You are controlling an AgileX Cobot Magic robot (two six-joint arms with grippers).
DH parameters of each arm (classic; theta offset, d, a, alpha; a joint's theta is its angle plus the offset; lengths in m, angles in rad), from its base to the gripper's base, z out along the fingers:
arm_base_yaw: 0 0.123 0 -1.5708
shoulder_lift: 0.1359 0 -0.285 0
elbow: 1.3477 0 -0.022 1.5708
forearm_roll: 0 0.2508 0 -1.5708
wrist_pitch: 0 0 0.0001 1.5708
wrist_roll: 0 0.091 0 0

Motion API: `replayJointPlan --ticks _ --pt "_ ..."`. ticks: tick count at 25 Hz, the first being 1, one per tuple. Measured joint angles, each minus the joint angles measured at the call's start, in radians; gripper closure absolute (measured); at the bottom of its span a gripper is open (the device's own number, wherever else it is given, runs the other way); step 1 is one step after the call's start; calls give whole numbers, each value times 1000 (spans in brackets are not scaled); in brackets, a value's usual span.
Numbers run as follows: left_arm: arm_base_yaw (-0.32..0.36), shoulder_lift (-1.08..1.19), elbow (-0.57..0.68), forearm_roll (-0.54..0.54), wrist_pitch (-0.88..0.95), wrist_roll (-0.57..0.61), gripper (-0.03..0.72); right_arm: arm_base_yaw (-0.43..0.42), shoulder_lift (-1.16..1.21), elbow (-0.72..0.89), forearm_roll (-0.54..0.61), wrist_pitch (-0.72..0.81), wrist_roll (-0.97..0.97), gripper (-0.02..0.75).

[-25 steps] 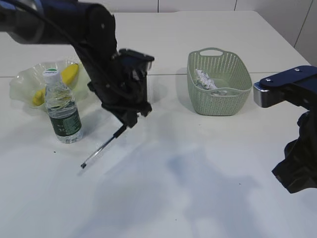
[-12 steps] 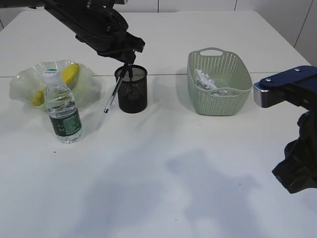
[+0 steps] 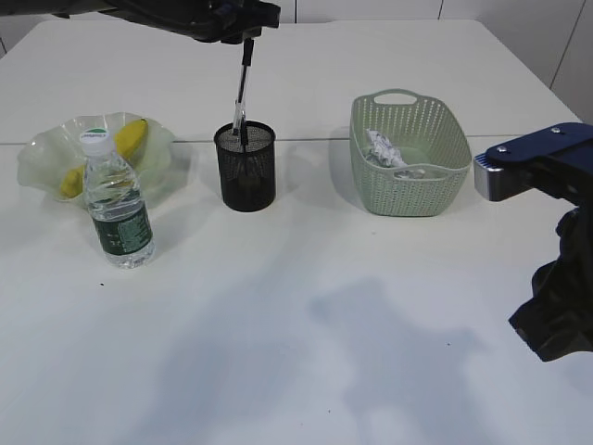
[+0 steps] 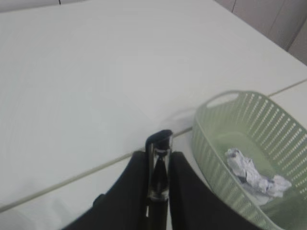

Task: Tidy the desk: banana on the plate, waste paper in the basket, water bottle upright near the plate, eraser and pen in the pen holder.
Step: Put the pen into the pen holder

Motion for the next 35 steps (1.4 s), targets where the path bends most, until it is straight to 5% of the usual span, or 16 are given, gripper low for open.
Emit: replayJointPlan --ticks 18,35 --pt "0 114 0 -28 -257 0 622 0 0 0 0 0 0 555" --pt "0 190 0 -29 -261 0 620 0 0 0 0 -2 0 555"
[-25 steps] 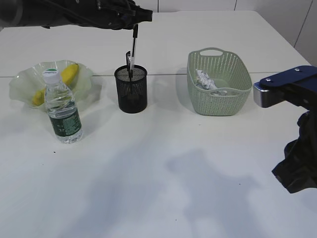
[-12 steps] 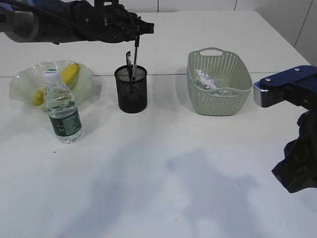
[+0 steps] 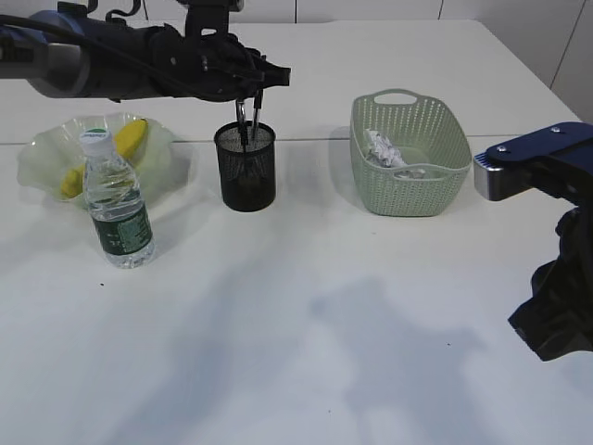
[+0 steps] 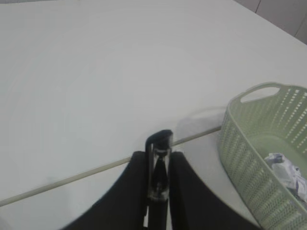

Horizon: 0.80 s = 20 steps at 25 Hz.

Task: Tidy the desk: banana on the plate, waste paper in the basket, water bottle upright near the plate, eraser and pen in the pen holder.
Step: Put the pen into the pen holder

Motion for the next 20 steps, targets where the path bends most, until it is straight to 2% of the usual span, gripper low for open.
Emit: replayJointPlan --ticks 14,18,20 --pt "0 48 0 -4 2 0 619 0 0 0 0 0 0 556" --pt "0 50 0 -4 4 0 572 0 0 0 0 0 0 556" --pt "0 50 0 -4 6 0 524 0 0 0 0 0 0 556"
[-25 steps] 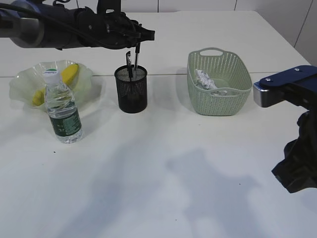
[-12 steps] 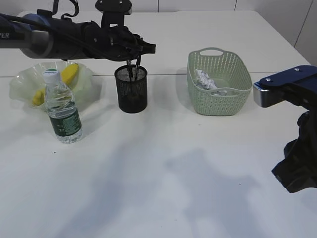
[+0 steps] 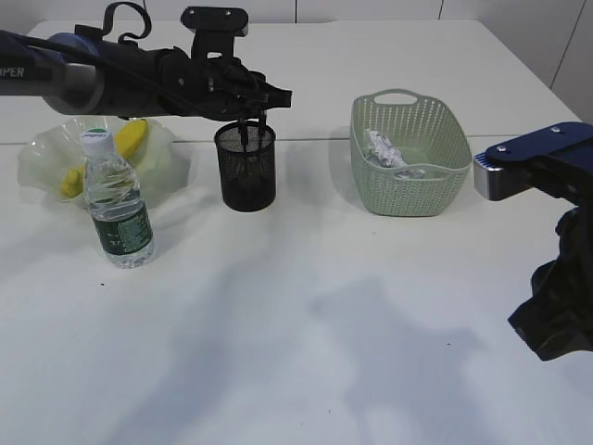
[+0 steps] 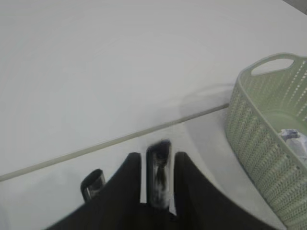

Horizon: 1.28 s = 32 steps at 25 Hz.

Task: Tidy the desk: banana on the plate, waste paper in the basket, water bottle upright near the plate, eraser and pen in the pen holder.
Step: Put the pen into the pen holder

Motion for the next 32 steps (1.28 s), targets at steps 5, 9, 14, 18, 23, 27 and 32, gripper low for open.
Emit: replayJointPlan --ticks 5,9,14,18,23,27,32 --pt "0 0 0 -11 4 0 435 0 0 0 0 0 0 557" --pt "0 -2 0 -19 30 0 430 0 0 0 0 0 -2 557" --pt "0 -41 0 -20 118 0 432 0 0 0 0 -4 -4 556" --pt "0 -89 0 -20 203 0 433 0 0 0 0 -13 -4 556" --pt "4 -139 0 -6 359 0 439 0 0 0 -2 -57 -15 556" --pt "26 -181 0 1 544 -3 449 0 0 0 -2 -110 -33 557" --pt "99 -259 0 5 705 -63 450 0 0 0 -2 -160 -60 556"
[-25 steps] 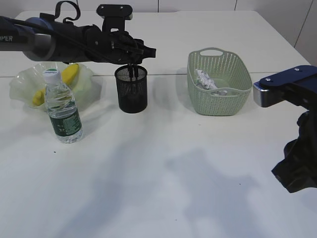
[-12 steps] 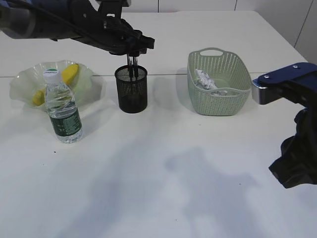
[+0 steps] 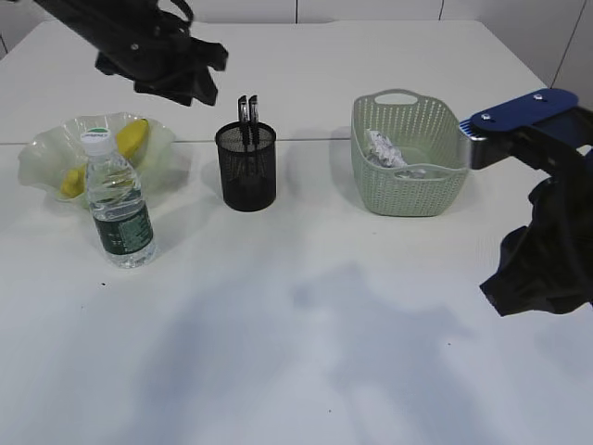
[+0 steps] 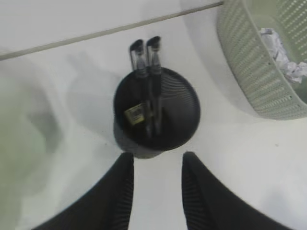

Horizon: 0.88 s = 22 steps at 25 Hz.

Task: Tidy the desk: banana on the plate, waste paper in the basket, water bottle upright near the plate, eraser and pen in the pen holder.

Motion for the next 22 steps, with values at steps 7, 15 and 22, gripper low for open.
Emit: replayJointPlan --ticks 7,15,22 --pt "112 -111 4 57 155 -70 450 -91 0 0 9 -82 -37 556" --pt "141 -281 130 187 189 -153 450 -360 0 0 102 -109 -117 550" --pt "143 -428 340 205 190 -162 451 -435 0 0 160 -126 -136 551"
